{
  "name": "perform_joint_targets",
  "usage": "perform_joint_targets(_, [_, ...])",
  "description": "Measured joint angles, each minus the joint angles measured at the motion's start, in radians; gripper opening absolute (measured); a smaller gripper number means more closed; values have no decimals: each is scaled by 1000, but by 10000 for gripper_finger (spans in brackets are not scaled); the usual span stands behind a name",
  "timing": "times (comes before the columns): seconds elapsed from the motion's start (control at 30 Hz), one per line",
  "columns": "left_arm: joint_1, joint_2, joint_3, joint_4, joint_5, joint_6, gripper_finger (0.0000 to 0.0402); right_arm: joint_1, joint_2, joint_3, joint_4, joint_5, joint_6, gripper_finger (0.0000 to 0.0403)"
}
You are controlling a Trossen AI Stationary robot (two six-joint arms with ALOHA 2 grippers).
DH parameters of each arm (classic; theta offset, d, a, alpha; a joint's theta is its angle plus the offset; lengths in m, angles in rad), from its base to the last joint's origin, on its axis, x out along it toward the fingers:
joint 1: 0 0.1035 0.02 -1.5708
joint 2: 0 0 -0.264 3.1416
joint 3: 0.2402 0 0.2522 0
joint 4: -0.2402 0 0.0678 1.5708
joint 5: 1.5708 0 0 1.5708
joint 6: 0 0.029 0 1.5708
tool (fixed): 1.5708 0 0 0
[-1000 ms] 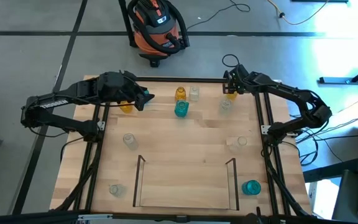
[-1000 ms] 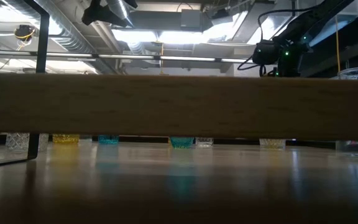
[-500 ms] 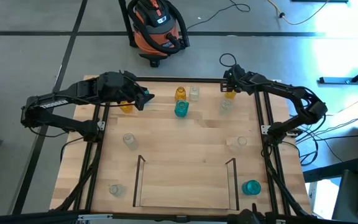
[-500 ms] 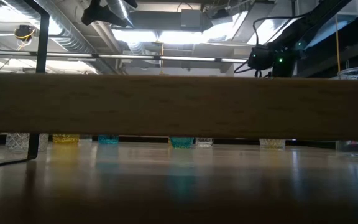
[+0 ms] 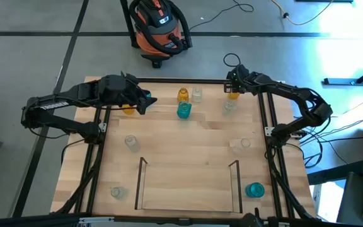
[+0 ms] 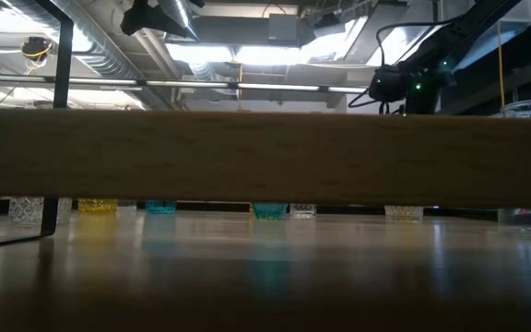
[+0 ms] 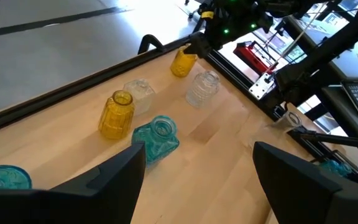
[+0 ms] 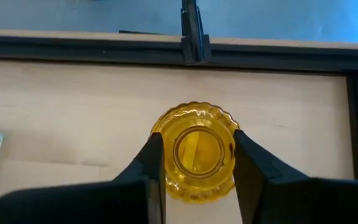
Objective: Sort vases onto shelf
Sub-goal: Put the yellow vase on the shelf
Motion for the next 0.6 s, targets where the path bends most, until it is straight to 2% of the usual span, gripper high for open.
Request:
perform_joint_targets(0.27, [0,0,0,0,-2,0,289,1,-84,18,-149,-48,-27,95])
perform_joint_targets(0.6, [0,0,0,0,-41,9,289,46,-178,37,-213,-21,-47,94])
